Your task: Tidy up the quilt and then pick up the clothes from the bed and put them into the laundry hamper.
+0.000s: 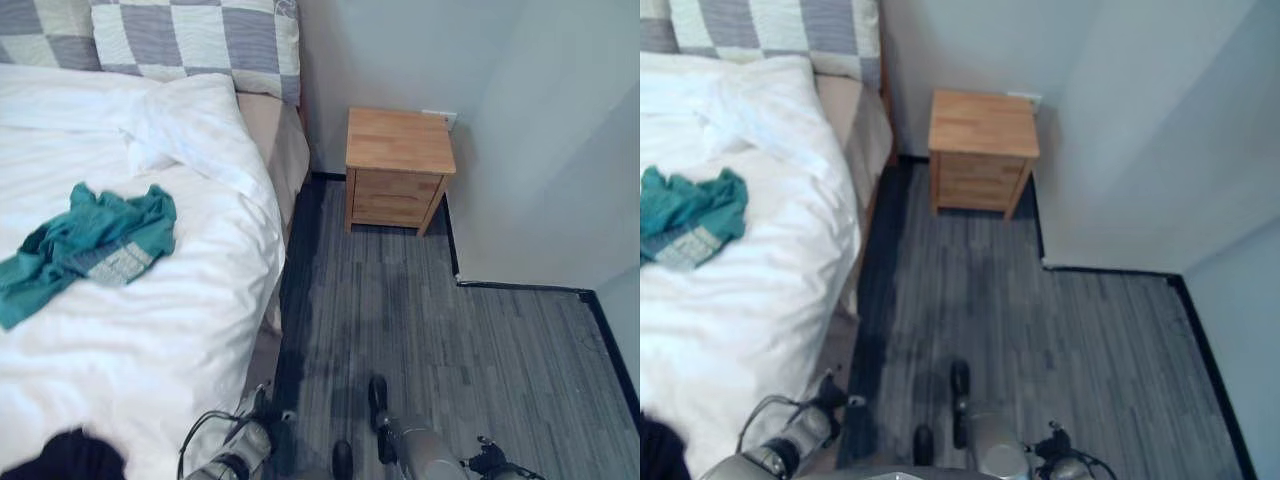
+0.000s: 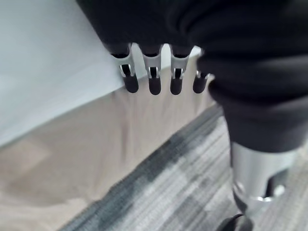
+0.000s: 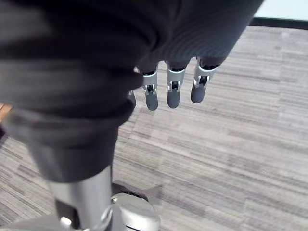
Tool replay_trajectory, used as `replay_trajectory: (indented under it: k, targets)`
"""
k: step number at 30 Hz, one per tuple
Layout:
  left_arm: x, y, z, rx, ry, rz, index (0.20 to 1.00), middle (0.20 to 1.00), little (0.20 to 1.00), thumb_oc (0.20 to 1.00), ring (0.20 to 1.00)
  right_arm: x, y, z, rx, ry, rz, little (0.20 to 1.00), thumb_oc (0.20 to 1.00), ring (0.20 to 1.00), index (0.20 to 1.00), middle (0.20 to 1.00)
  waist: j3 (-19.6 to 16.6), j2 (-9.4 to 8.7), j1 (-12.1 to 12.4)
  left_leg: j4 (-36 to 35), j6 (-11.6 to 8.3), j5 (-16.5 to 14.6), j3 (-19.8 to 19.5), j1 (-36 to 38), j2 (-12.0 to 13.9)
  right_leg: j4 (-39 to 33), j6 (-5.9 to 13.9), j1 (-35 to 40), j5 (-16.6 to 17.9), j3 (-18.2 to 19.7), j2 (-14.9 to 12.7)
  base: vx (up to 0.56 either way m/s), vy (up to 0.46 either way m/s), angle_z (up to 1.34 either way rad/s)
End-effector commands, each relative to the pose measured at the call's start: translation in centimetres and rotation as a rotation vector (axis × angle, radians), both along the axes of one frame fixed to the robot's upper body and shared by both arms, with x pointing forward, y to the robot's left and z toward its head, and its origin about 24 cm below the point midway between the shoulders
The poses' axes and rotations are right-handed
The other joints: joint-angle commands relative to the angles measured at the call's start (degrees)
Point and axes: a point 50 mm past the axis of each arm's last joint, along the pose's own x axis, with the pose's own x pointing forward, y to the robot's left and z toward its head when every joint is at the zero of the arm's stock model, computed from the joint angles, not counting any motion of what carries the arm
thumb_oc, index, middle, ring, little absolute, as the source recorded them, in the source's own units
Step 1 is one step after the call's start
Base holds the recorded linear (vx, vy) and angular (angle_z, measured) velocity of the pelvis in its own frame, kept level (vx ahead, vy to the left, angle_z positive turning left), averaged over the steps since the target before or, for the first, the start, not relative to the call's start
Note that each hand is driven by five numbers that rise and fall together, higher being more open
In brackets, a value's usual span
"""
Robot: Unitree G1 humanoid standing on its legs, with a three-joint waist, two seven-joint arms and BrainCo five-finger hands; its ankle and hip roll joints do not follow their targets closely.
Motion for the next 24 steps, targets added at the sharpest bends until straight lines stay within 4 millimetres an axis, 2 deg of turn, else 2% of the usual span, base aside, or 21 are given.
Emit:
replay_trajectory:
  k: [1,2,3,4,6,7,8,9,10,12,13,14,15,16,17,19,20,21,22,23,24]
  targets:
    - [0.9,0.3,0.6,-0.014,-0.070,0.057,1.000,1.000,1.000,1.000,1.000,2.3,-1.4,0.9,-0.058,-0.052,0.039,1.000,1.000,1.000,1.000,1.000,2.9,-1.23,2.5,38.4,-6.64,7.2,5.3,-10.3,10.0,-1.1,3.00,12.2,0.6,0.8,-5.0,0.48,-0.250,0.12]
    - [1.1,0.3,0.7,-0.027,-0.086,0.084,1.000,1.000,1.000,1.000,1.000,2.5,-1.9,1.1,-0.074,-0.055,0.039,1.000,1.000,1.000,1.000,1.000,3.9,-1.92,3.6,45.3,-6.15,7.1,5.6,-15.0,10.5,-1.8,2.06,14.0,0.0,0.3,-5.4,0.40,-0.236,0.50]
    - [1.5,0.2,0.8,-0.036,-0.105,0.099,1.000,1.000,1.000,1.000,1.000,2.8,-2.1,1.3,-0.082,-0.061,0.039,1.000,1.000,1.000,1.000,1.000,4.1,-3.06,4.2,47.5,-5.88,7.5,5.8,-18.5,10.2,-2.5,1.63,15.2,-0.2,0.6,-6.3,0.20,-0.088,0.62]
    - [1.5,0.2,0.8,-0.036,-0.106,0.099,1.000,1.000,1.000,1.000,1.000,2.9,-2.1,1.3,-0.082,-0.062,0.039,1.000,1.000,1.000,1.000,1.000,4.2,-2.81,4.2,48.0,-5.90,7.3,5.6,-18.7,10.5,-2.6,1.61,15.3,-0.2,0.5,-6.0,0.44,0.019,0.44]
    - [1.9,-0.4,1.0,-0.062,-0.131,0.105,1.000,1.000,1.000,1.000,1.000,3.5,-1.9,1.4,-0.081,-0.067,0.064,1.000,1.000,1.000,1.000,1.000,4.0,-3.36,6.2,42.9,-5.54,5.9,7.4,-21.6,11.4,-5.1,2.01,19.0,-1.1,0.5,-7.0,0.48,0.115,0.05]
    - [2.1,-0.8,1.0,-0.077,-0.144,0.105,1.000,1.000,1.000,1.000,1.000,3.4,-2.0,1.4,-0.084,-0.058,0.077,1.000,1.000,1.000,1.000,1.000,2.6,-2.70,7.3,28.1,-4.75,5.0,9.5,-20.9,10.9,-6.2,2.98,21.5,-2.2,0.6,-7.4,0.34,0.141,-0.24]
    - [2.1,-0.8,1.0,-0.077,-0.144,0.105,1.000,1.000,1.000,1.000,1.000,3.4,-2.0,1.4,-0.084,-0.058,0.077,1.000,1.000,1.000,1.000,1.000,2.5,-2.86,7.3,27.7,-4.72,5.3,9.6,-20.8,10.7,-6.2,3.01,21.4,-2.1,0.6,-7.5,0.65,0.268,-0.30]
    - [2.0,-1.0,1.0,-0.082,-0.143,0.095,1.000,1.000,1.000,1.000,1.000,3.3,-2.3,1.5,-0.090,-0.057,0.075,1.000,1.000,1.000,1.000,1.000,0.8,-2.03,7.7,12.5,-4.39,6.8,14.9,-19.8,10.7,-5.4,3.68,24.0,-5.0,-1.0,-7.4,0.41,0.177,-0.21]
    - [1.7,-0.9,0.8,-0.081,-0.125,0.094,1.000,1.000,1.000,1.000,1.000,3.0,-2.6,1.4,-0.098,-0.043,0.059,1.000,1.000,1.000,1.000,1.000,-0.2,-1.30,7.4,8.3,-3.73,6.7,17.9,-18.1,10.9,-3.5,3.59,23.6,-6.8,-1.5,-6.2,0.54,0.203,0.17]
    - [1.8,-1.1,0.8,-0.082,-0.122,0.080,1.000,1.000,1.000,1.000,1.000,2.6,-2.3,1.2,-0.088,-0.030,0.067,1.000,1.000,1.000,1.000,1.000,-0.6,-1.20,7.5,7.3,-3.03,6.6,19.2,-16.6,10.5,0.2,3.79,23.4,-7.8,-2.6,-5.9,0.28,0.099,0.67]
    - [1.7,-1.1,0.8,-0.090,-0.123,0.088,1.000,1.000,1.000,1.000,1.000,2.2,-2.0,1.0,-0.089,-0.021,0.080,1.000,1.000,1.000,1.000,1.000,-0.3,-1.73,8.1,6.6,-1.15,5.2,16.0,-14.4,8.3,15.3,5.98,19.9,-6.3,-5.3,-6.7,0.21,0.096,0.82]
    - [1.7,-1.2,0.8,-0.090,-0.123,0.088,1.000,1.000,1.000,1.000,1.000,2.2,-2.0,1.0,-0.090,-0.021,0.080,1.000,1.000,1.000,1.000,1.000,-0.5,-1.68,8.1,6.5,-1.16,5.3,16.0,-14.7,8.3,15.3,5.94,19.6,-6.2,-5.3,-6.6,0.41,0.136,0.58]
    - [1.6,-1.1,0.7,-0.092,-0.119,0.116,1.000,1.000,1.000,1.000,1.000,2.5,-1.5,0.9,-0.079,-0.022,0.075,1.000,1.000,1.000,1.000,1.000,0.8,-1.54,7.3,5.0,0.51,4.6,13.5,-11.1,7.6,26.9,8.83,14.9,-2.3,-5.0,-8.2,0.19,0.036,0.55]
    - [1.6,-1.1,0.7,-0.092,-0.119,0.116,1.000,1.000,1.000,1.000,1.000,2.5,-1.5,0.9,-0.080,-0.022,0.075,1.000,1.000,1.000,1.000,1.000,0.7,-1.45,7.3,4.9,0.48,4.7,13.6,-11.3,7.7,26.7,8.78,14.8,-2.1,-5.0,-8.1,0.35,0.036,0.92]
    - [1.3,-0.7,0.6,-0.087,-0.114,0.138,1.000,1.000,1.000,1.000,1.000,3.0,-1.1,1.0,-0.066,-0.044,0.075,1.000,1.000,1.000,1.000,1.000,1.2,-0.44,7.1,2.0,0.47,5.4,11.1,-8.5,8.2,32.2,8.48,10.1,-1.7,-2.7,-7.0,0.16,-0.002,1.17]
    - [1.0,-0.6,0.5,-0.082,-0.105,0.138,1.000,1.000,1.000,1.000,1.000,3.1,-1.0,1.0,-0.066,-0.047,0.080,1.000,1.000,1.000,1.000,1.000,1.4,-0.58,6.9,1.2,0.43,5.8,9.0,-7.7,8.0,30.5,7.84,9.7,-2.6,-1.8,-6.3,0.24,-0.093,1.26]
    - [0.6,-0.3,0.4,-0.072,-0.091,0.133,1.000,1.000,1.000,1.000,1.000,3.2,-1.0,1.1,-0.064,-0.050,0.084,1.000,1.000,1.000,1.000,1.000,1.0,-1.20,7.0,0.6,0.02,5.9,6.4,-7.6,7.9,23.1,6.96,10.2,-4.1,1.4,-5.1,0.22,-0.144,1.14]
    - [0.6,-0.3,0.4,-0.071,-0.091,0.133,1.000,1.000,1.000,1.000,1.000,3.2,-1.0,1.1,-0.064,-0.050,0.084,1.000,1.000,1.000,1.000,1.000,1.1,-1.18,7.0,0.5,0.01,5.9,6.4,-7.5,7.9,23.0,6.95,10.4,-4.1,1.3,-5.1,0.21,-0.185,1.20]
    - [0.5,-0.1,0.3,-0.064,-0.085,0.133,1.000,1.000,1.000,1.000,1.000,3.5,-0.9,1.2,-0.064,-0.060,0.084,1.000,1.000,1.000,1.000,1.000,1.0,-1.50,7.0,0.5,-0.32,5.7,4.8,-7.4,7.9,19.5,6.66,10.6,-4.7,3.5,-4.9,0.24,-0.282,1.15]
    - [0.3,0.2,0.3,-0.051,-0.076,0.131,1.000,1.000,1.000,1.000,1.000,3.7,-0.8,1.2,-0.059,-0.061,0.081,1.000,1.000,1.000,1.000,1.000,0.7,-2.29,6.8,0.4,-1.00,4.6,1.1,-6.9,8.0,10.2,6.82,11.4,-4.1,9.4,-6.1,0.24,-0.282,1.10]
    - [0.3,0.2,0.3,-0.051,-0.076,0.131,1.000,1.000,1.000,1.000,1.000,3.7,-0.8,1.2,-0.059,-0.062,0.081,1.000,1.000,1.000,1.000,1.000,0.6,-2.26,6.8,0.4,-1.01,4.7,1.1,-7.0,8.0,10.0,6.81,11.4,-3.9,9.4,-6.0,0.25,-0.309,1.09]
